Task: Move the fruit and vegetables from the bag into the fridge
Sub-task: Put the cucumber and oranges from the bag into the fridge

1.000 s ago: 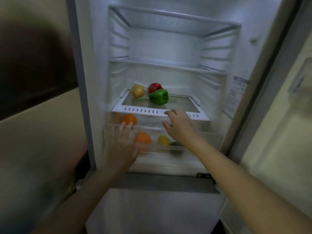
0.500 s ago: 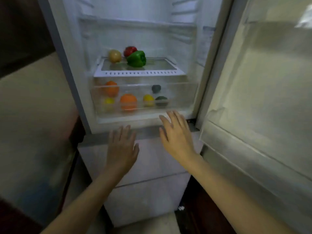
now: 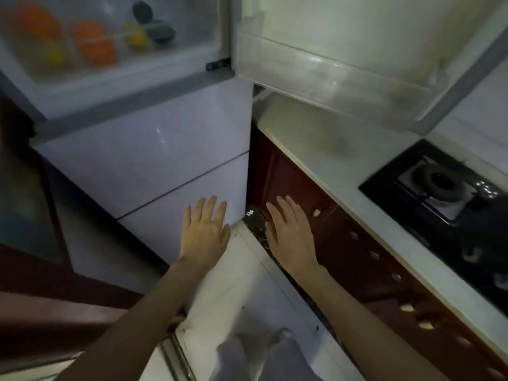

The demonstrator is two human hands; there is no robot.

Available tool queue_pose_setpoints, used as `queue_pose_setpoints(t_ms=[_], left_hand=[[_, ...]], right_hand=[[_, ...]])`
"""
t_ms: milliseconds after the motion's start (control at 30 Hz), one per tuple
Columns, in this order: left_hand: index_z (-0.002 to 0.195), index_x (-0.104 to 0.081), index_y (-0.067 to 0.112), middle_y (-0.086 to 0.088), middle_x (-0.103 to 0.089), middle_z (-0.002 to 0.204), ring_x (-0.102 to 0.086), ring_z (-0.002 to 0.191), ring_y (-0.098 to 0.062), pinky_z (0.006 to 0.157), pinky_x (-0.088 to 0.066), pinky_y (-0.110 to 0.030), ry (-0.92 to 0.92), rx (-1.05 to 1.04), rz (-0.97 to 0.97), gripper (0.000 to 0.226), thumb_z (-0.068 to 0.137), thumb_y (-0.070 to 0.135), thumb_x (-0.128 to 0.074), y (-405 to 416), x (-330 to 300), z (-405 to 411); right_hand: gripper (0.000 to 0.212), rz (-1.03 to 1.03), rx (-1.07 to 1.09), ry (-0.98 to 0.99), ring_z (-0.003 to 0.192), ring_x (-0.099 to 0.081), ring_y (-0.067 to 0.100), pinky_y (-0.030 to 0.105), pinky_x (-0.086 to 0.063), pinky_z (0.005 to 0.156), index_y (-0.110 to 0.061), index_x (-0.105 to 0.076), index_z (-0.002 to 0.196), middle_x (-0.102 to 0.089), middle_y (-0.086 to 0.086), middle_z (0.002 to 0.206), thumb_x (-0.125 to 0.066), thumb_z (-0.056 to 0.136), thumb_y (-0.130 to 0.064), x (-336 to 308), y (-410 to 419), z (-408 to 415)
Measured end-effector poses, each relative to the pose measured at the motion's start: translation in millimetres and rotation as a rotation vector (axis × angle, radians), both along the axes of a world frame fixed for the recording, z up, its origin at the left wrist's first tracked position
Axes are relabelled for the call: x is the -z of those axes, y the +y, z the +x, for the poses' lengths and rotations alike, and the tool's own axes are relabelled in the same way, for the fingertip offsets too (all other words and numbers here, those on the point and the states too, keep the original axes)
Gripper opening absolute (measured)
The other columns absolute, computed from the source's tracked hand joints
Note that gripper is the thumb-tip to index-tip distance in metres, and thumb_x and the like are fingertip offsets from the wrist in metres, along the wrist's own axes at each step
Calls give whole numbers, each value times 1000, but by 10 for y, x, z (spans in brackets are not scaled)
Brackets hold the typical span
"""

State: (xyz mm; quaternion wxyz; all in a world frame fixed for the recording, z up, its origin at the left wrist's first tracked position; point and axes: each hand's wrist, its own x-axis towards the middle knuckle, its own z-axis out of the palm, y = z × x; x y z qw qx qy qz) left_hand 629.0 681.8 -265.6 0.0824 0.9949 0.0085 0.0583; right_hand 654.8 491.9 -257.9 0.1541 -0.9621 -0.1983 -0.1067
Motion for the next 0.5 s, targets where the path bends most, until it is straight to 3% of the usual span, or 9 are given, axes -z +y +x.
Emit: queue_pose_setpoints(t_ms=[133,267,500], left_hand=[[137,-45,7,-19,-43,143,-39,131,-39,109,-26,-57,49,164,-9,53,88,22,-59,-605,136,-174],[125,-57,3,-21,-57,128,-54,117,-40,100,-38,-57,33,372,-25,50,79,15,-70,-1371,218,-279],[134,-50,9,-17,-49,138,-44,128,-35,107,-31,-53,88,707,-40,47,90,24,-56,-3190,310,-841]], right_hand=[[39,11,192,60,132,-41,34,49,-35,108,-5,-55,129,-51,19,136,-55,92,-17,174,-632,-494],[40,5,393,101,133,-39,34,48,-34,109,-5,-53,131,-50,19,137,-53,93,-19,269,-1389,-1035],[42,3,790,121,133,-39,34,47,-34,110,-6,-53,131,-50,18,137,-55,92,-20,325,-2899,-2232]])
